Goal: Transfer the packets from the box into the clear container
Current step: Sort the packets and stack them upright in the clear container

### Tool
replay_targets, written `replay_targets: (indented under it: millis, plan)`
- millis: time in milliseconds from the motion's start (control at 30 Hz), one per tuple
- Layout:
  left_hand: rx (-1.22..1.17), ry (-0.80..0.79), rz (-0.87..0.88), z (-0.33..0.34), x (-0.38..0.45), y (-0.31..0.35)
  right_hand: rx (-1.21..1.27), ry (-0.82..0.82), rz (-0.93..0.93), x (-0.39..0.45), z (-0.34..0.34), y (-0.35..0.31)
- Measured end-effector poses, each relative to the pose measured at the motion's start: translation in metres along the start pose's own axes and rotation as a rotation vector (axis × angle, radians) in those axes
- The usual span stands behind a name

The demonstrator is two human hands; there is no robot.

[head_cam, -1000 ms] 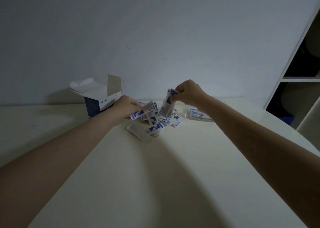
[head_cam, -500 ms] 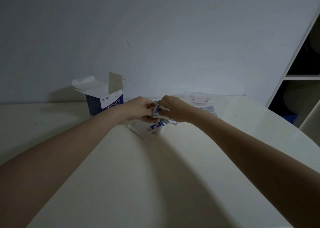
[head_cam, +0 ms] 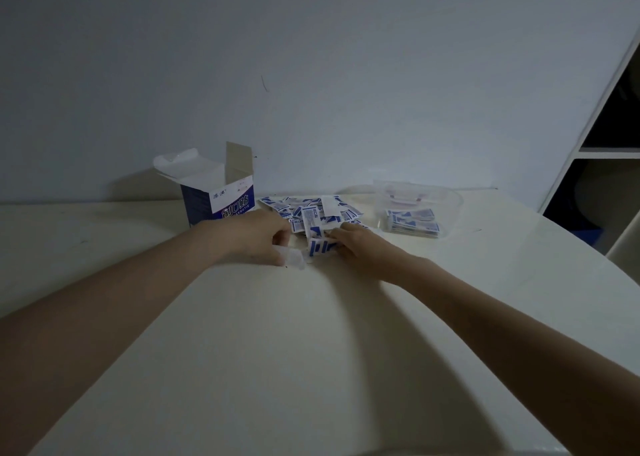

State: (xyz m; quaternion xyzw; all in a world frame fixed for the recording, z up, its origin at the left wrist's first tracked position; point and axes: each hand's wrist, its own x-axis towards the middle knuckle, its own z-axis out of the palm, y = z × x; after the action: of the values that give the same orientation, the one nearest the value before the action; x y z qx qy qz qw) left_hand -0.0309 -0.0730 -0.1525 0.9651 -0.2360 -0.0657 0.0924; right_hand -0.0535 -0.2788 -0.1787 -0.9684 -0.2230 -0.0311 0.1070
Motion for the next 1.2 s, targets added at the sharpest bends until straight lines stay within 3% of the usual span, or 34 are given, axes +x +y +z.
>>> replay_targets:
  millis: [167, 267, 333, 400, 467, 667, 733, 867, 1100, 1200]
  plan:
    - [-0.068, 0.25, 0.073, -0.002, -0.002, -0.002, 0.164, 0.154, 0.169, 0.0, -0.014, 0.002]
    - [-0.175, 0.238, 0.045, -0.005, 0.0, 0.006, 0.337, 0.261, 0.282, 0.004, -0.024, 0.0]
    - [-0.351, 0.178, 0.001, -0.007, 0.0, 0.012, 0.648, 0.284, 0.353, 0.006, -0.027, -0.002]
    - [-0.586, 0.149, -0.005, -0.01, 0.003, 0.018, 1.003, 0.242, 0.394, 0.005, -0.029, -0.005]
    - [-0.761, 0.188, -0.03, -0.011, 0.004, 0.023, 1.205, 0.16, 0.408, 0.003, -0.03, -0.011]
    - [-0.914, 0.348, -0.212, -0.01, 0.012, 0.031, 1.353, 0.067, 0.423, 0.0, -0.035, -0.016]
    - [-0.906, 0.382, -0.23, -0.009, 0.015, 0.031, 1.174, 0.071, 0.377, 0.002, -0.035, -0.019]
    - [-0.523, 0.356, -0.052, -0.014, 0.01, 0.038, 0.32, 0.141, 0.128, 0.005, -0.038, -0.022]
    - [-0.403, 0.248, 0.055, -0.008, 0.009, 0.033, 0.053, 0.186, 0.052, 0.005, -0.047, -0.013]
    - [-0.364, 0.231, 0.053, -0.002, 0.01, 0.023, -0.03, 0.072, 0.029, -0.004, -0.048, -0.009]
